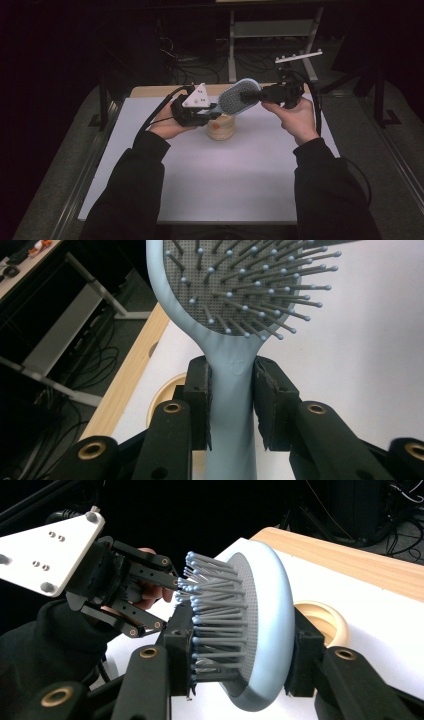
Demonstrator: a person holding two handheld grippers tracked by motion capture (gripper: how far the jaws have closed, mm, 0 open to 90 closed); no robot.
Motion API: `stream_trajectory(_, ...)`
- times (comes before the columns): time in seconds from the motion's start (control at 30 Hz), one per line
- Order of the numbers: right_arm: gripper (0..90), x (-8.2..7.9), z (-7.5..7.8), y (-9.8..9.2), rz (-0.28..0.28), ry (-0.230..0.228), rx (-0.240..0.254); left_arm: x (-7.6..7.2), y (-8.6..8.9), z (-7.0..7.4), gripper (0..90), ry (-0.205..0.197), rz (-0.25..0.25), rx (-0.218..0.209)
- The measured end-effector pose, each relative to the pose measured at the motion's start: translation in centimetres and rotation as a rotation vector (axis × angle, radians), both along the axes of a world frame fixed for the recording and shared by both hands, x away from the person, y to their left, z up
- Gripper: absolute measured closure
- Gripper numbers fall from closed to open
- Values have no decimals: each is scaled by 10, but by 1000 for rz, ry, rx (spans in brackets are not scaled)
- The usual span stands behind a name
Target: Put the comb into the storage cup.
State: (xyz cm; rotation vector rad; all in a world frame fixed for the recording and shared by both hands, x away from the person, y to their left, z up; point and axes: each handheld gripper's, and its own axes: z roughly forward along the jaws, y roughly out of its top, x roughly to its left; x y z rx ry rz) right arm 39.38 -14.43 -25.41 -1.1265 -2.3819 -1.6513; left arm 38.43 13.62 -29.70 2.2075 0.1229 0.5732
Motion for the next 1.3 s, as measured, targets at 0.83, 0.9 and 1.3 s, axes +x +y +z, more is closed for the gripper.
stream_trajectory(0.83, 568, -8, 44, 19, 0, -97, -99, 5, 22, 14, 555, 89, 28, -158)
stream_trajectory(0.9, 567, -9, 47, 20, -8, -111, -113, 5, 23, 15, 514, 96, 36, -165)
stream_trajectory(1.3, 565, -9, 62, 10, -53, -159, -120, 3, 33, 20, 340, 80, 67, -219)
